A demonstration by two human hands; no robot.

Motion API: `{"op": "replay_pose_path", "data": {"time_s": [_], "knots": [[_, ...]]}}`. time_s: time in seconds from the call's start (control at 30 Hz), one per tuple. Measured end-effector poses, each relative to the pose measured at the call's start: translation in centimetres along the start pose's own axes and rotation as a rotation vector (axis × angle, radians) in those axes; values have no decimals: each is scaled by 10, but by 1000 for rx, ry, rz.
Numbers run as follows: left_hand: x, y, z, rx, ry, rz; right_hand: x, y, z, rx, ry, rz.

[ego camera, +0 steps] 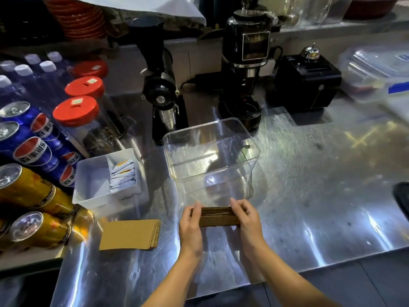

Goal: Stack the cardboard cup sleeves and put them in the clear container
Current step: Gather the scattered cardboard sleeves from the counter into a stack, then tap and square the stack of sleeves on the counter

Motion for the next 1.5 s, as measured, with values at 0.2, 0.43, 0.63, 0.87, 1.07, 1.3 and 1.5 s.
{"op": "replay_pose_path", "data": {"time_s": [0.2, 0.43, 0.63, 0.87, 1.07, 1.3, 1.5], "knots": [[2, 4, -4, -25, 76, -7, -12, 1, -3, -76, -65, 82], [0, 7, -11, 1, 153, 15, -9, 6, -11, -116, -121, 82], [5, -1, -15, 68, 216, -167, -16, 3, -15, -73, -136, 204], [5, -16, -14, 372, 265, -569, -12, -4, -21, -56, -192, 329], [-3, -16, -8, 264, 306, -565, -3, -12, -14, 42, -198, 274], [-12, -22, -12, 185, 366, -614, 0, -31, -16, 146, -310, 491], [-14, -30, -10, 182, 413, -647, -1, -31, -17, 164, -288, 469]]}}
Point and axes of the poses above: each hand's wrist, its own z-axis away from the middle knuckle, its own y-axis out of the palm, x = y × z, the point moved 2 cm from there along -z, towards the middle knuckle, and after that the axes turned 12 degrees about -x, right-handed, at the moved point
